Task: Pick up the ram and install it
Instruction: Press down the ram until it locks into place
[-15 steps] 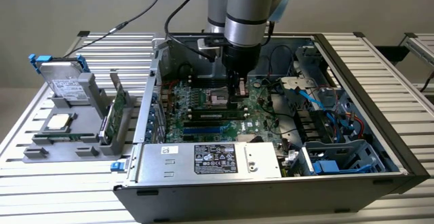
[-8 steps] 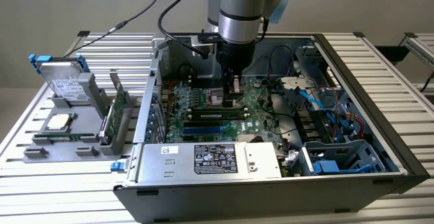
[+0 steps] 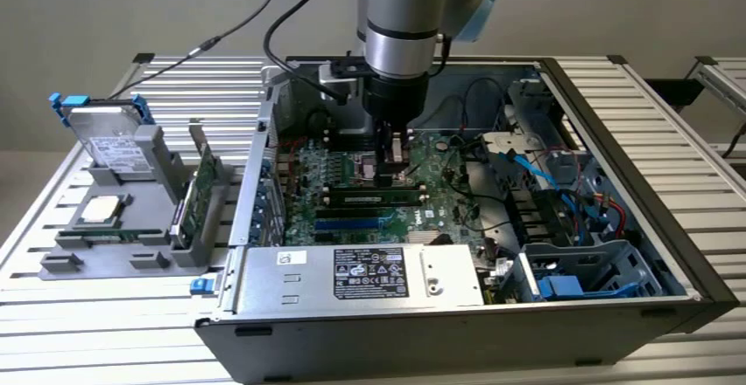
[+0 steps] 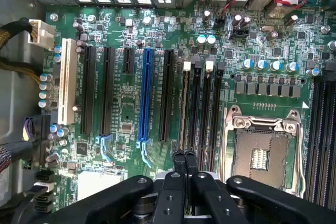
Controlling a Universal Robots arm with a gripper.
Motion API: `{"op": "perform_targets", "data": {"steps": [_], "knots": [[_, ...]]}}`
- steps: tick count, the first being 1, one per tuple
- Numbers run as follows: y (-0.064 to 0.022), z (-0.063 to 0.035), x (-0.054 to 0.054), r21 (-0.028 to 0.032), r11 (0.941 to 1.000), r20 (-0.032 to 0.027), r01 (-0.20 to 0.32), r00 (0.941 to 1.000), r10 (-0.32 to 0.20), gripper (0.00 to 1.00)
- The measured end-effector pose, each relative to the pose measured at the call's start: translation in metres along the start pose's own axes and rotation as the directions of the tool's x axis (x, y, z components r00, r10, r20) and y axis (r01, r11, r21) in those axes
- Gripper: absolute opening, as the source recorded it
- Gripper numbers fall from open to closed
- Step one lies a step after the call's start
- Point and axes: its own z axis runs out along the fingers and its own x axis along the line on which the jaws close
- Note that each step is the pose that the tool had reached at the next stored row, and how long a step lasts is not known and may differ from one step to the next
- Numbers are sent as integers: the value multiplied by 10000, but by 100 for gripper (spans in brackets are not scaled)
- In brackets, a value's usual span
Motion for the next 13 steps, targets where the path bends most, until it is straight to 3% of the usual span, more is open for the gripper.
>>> {"op": "perform_targets", "data": {"steps": [7, 13], "knots": [[16, 123, -11, -1, 10000, -11, -5, 10000, 5, 10], [20, 151, -15, 0, 10000, -2, -21, 10000, 21, 10]]}}
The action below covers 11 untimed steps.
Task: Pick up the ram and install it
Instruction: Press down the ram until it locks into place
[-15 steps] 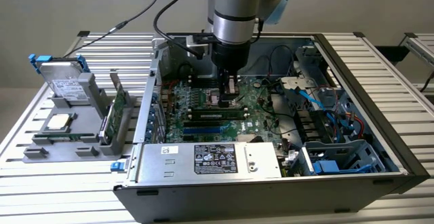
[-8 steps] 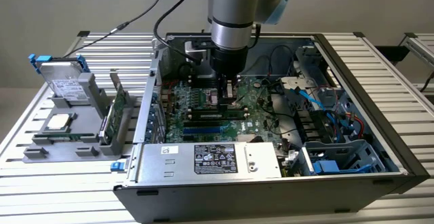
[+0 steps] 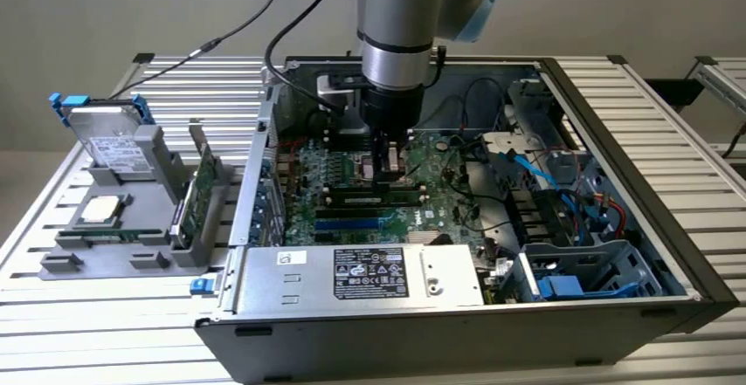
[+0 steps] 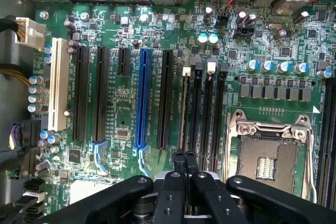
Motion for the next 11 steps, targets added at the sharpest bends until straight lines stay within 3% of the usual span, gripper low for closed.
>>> {"op": "perform_targets", "data": {"steps": [6, 11], "knots": [[9, -231, 28, -18, 10000, 15, 3, 10000, -3, 10], [15, -359, 64, -30, 10000, 61, 6, 10000, -6, 10]]}}
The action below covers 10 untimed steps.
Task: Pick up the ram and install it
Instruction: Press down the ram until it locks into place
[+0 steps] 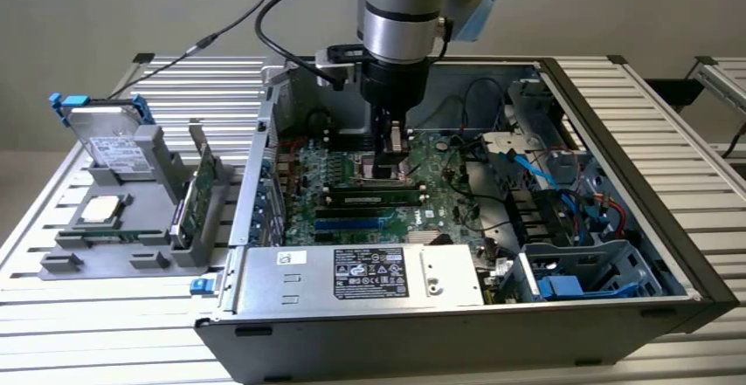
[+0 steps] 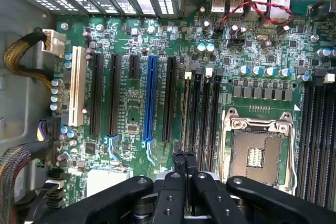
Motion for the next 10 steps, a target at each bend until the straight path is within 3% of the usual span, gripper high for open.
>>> {"op": "perform_targets", "data": {"steps": [10], "knots": [[0, 0, 0, 0, 10000, 4, -1, 10000, 1, 10]]}}
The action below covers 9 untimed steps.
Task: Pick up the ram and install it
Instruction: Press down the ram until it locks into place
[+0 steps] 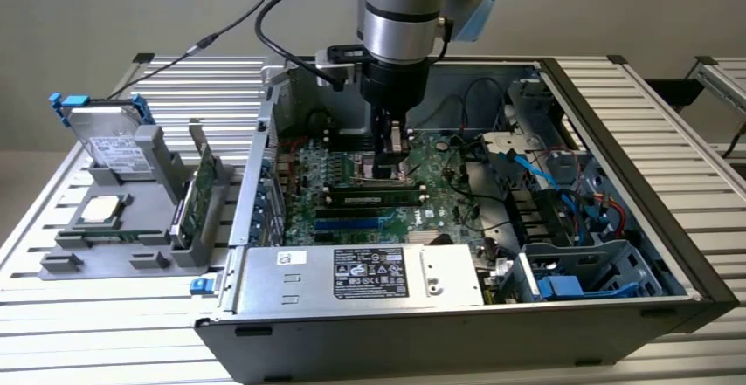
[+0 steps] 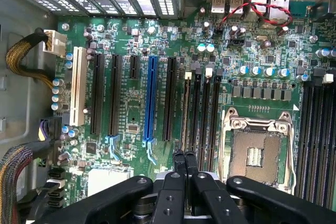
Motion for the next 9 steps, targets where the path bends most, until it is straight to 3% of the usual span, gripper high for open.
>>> {"op": "perform_targets", "data": {"steps": [9], "knots": [[0, 0, 0, 0, 10000, 0, 0, 10000, 0, 10]]}}
